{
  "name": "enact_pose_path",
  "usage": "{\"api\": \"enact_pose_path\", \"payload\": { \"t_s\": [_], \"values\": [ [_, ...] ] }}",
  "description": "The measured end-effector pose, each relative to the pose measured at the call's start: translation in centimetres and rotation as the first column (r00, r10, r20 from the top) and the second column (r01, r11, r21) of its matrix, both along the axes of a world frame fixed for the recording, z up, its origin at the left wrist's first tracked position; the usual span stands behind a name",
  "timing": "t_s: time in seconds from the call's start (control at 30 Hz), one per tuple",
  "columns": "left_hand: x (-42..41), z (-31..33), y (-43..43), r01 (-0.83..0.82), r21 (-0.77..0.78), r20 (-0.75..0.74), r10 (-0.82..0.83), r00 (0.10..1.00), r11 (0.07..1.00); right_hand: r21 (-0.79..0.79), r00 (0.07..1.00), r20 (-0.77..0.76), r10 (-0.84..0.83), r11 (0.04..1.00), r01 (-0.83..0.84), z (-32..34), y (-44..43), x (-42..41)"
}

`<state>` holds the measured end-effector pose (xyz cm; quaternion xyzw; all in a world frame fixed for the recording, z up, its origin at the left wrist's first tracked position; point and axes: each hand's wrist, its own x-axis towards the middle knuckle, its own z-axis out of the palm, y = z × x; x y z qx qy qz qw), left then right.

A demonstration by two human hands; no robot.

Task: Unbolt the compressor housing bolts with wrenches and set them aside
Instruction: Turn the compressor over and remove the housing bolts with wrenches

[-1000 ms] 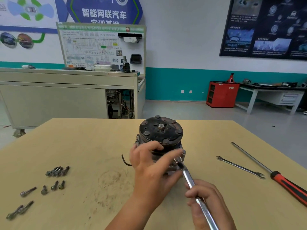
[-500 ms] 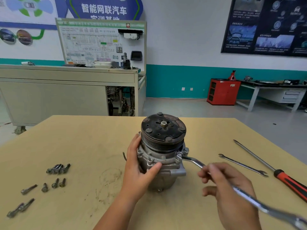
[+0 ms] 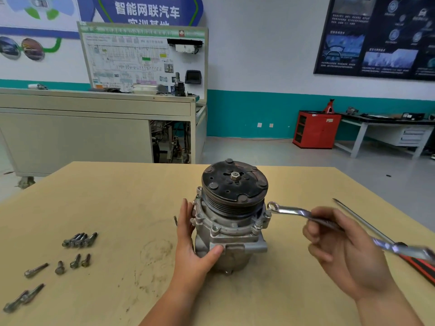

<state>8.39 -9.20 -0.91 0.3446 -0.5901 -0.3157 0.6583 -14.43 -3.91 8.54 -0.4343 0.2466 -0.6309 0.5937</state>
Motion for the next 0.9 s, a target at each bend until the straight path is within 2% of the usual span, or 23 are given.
{"api": "enact_pose_path", "payload": {
  "t_s": [0.1, 0.17, 0.23, 0.37, 0.5, 0.57, 0.6, 0.73, 0.8, 0.9],
  "values": [
    [0.0, 0.0, -0.2, 0.018, 0.026, -0.025, -0.017, 1.000, 1.000, -0.034, 0.972, -0.072, -0.224, 0.974, 0.222, -2.3, 2.6, 1.7],
    [0.0, 0.0, -0.3, 0.030, 0.048, -0.027, -0.029, 0.999, 0.998, -0.094, 0.901, -0.133, -0.414, 0.910, 0.404, -3.5, 3.3, 3.4],
    [0.1, -0.2, -0.5, 0.039, 0.057, -0.021, -0.038, 0.999, 0.998, -0.170, 0.839, -0.154, -0.523, 0.850, 0.499, -3.7, 4.0, 5.1],
    [0.2, -0.4, -0.5, 0.079, 0.064, -0.022, -0.077, 0.997, 0.995, -0.319, 0.735, -0.225, -0.640, 0.761, 0.565, -3.1, 4.6, 6.8],
    [0.1, -0.2, -0.5, 0.102, 0.067, -0.007, -0.101, 0.995, 0.993, -0.396, 0.676, -0.331, -0.658, 0.748, 0.533, -2.6, 4.9, 7.2],
    [0.2, 0.0, -0.5, 0.098, 0.067, -0.006, -0.098, 0.995, 0.993, -0.389, 0.693, -0.366, -0.621, 0.779, 0.492, -2.1, 4.6, 6.9],
    [0.2, 0.1, -0.4, 0.098, 0.072, -0.007, -0.098, 0.995, 0.993, -0.361, 0.731, -0.360, -0.579, 0.810, 0.463, -1.7, 4.3, 6.5],
    [0.2, 0.0, -0.3, 0.085, 0.092, -0.004, -0.085, 0.996, 0.992, -0.092, 0.929, -0.274, -0.247, 0.969, 0.230, 0.0, 1.7, 3.2],
    [0.2, -0.2, -0.3, 0.079, 0.093, 0.002, -0.080, 0.997, 0.992, 0.031, 0.961, -0.267, -0.075, 0.996, 0.086, 1.3, -0.6, 1.6],
    [0.3, -0.2, -0.2, 0.075, 0.102, -0.003, -0.075, 0.997, 0.992, 0.110, 0.938, -0.305, 0.165, 0.984, -0.137, 3.0, -3.5, 1.0]
  ]
}}
